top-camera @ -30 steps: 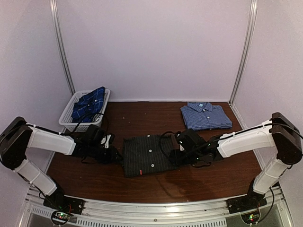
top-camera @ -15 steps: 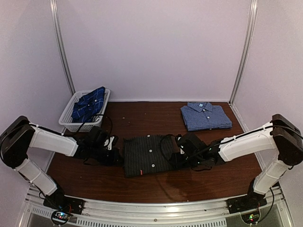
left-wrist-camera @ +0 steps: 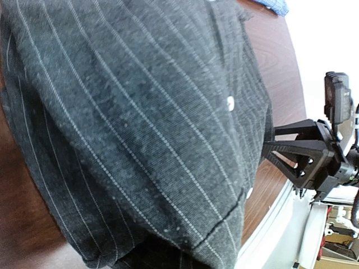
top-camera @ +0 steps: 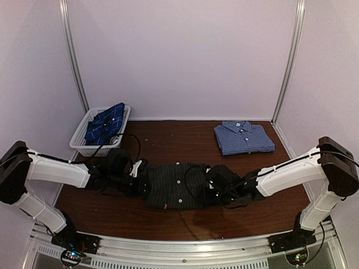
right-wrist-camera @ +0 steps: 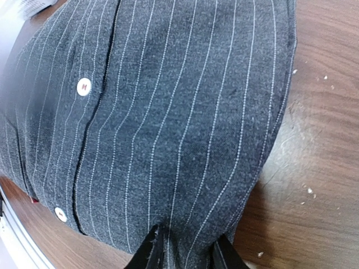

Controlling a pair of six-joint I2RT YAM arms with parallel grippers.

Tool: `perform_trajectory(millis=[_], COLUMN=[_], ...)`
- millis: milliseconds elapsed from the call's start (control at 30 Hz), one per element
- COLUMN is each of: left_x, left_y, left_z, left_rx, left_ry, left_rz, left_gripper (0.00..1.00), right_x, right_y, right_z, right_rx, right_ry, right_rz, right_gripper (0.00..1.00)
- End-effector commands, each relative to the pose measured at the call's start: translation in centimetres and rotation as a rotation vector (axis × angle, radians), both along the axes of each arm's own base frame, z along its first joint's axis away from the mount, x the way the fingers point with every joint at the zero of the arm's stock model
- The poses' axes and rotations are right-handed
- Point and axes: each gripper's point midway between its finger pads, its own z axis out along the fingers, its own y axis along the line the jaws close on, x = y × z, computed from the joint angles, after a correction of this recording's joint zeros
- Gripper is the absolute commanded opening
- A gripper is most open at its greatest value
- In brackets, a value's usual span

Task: Fold and stack the long sleeve shirts
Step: Smooth out the square-folded shirt at the center of the board.

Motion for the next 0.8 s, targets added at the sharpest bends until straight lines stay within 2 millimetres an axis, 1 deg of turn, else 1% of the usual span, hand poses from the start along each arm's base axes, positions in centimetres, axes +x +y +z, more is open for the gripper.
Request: perform_trajectory(millis=[0, 167, 233, 300, 467, 533, 600, 700, 767], left_x=[-2.2, -3.9, -4.2, -4.0, -3.4, -3.3, -3.4, -4.1, -4.6], left_y=[0.2, 1.4, 1.7, 1.5, 1.8, 2.2, 2.6, 3.2, 3.6], left_z=[-2.2, -5.7, -6.3, -6.0, -4.2, -3.4, -2.8, -2.8, -3.0], left_rx=[-0.022, 0.025, 0.035, 0.031, 0.054, 0.065, 0.071, 0.081, 0.085], left_ry=[0.086, 0.151, 0.161, 0.153, 0.103, 0.081, 0.071, 0.082, 0.091], left_rz=[-0.037, -0.046, -0.048, -0.051, -0.042, -0.033, -0.031, -0.031, -0.034], left_gripper=[0.00, 0.00, 0.00, 0.01, 0.13, 0.20, 0.31, 0.37, 0.38], right_x=[-0.7, -1.2, -1.1, -1.1, -0.8, -0.7, -0.6, -0.3, -0.2], right_y=[1.3, 1.9, 2.1, 2.1, 1.7, 1.6, 1.3, 1.3, 1.4], right_z=[0.1, -0.1, 0.0, 0.0, 0.7, 1.2, 1.6, 2.5, 3.1], right_rx=[0.029, 0.029, 0.026, 0.020, 0.005, 0.001, -0.006, -0.011, -0.017], right_ry=[0.008, 0.015, 0.011, 0.009, -0.006, -0.014, -0.024, -0.040, -0.051], right_rz=[0.006, 0.011, 0.011, 0.007, -0.007, -0.012, -0.018, -0.021, -0.019], right_gripper=[0.29, 0.29, 0.29, 0.28, 0.29, 0.29, 0.30, 0.31, 0.31])
